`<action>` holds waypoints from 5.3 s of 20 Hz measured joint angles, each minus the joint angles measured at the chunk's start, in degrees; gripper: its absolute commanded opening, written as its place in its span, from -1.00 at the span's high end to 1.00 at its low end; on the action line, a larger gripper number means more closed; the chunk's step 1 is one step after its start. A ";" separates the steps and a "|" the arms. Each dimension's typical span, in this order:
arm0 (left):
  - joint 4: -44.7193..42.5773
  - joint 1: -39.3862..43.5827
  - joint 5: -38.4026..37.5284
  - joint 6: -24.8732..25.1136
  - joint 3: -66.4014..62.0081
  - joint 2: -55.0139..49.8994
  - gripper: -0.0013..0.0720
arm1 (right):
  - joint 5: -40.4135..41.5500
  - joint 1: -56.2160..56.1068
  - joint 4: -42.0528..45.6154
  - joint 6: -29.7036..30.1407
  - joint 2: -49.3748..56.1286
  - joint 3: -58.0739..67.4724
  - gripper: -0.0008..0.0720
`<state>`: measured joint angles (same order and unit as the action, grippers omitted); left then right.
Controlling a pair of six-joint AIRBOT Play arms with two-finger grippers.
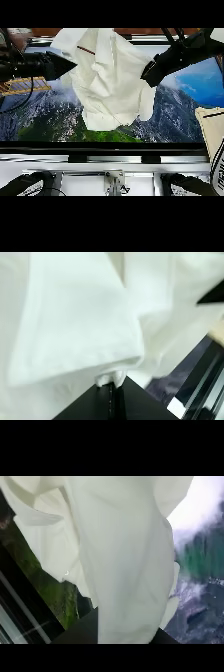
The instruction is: Fold the shirts.
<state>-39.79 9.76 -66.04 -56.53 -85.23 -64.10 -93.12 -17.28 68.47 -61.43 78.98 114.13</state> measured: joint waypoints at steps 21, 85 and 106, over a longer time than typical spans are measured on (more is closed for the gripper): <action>-14.14 -0.17 6.58 -2.73 -10.12 4.07 -0.49 | 13.42 0.59 31.63 -30.45 -11.98 0.02 0.75; -10.99 -0.11 -5.53 -19.82 -10.40 6.86 -0.47 | 35.87 88.46 28.00 -35.36 -2.01 0.13 0.75; -12.59 -0.09 -4.92 -19.08 -10.32 5.20 -0.47 | 9.66 95.47 13.99 -34.34 -8.87 -0.15 -0.54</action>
<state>-52.38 9.67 -70.96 -75.61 -95.55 -58.89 -83.46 78.19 82.46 -95.77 70.11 113.97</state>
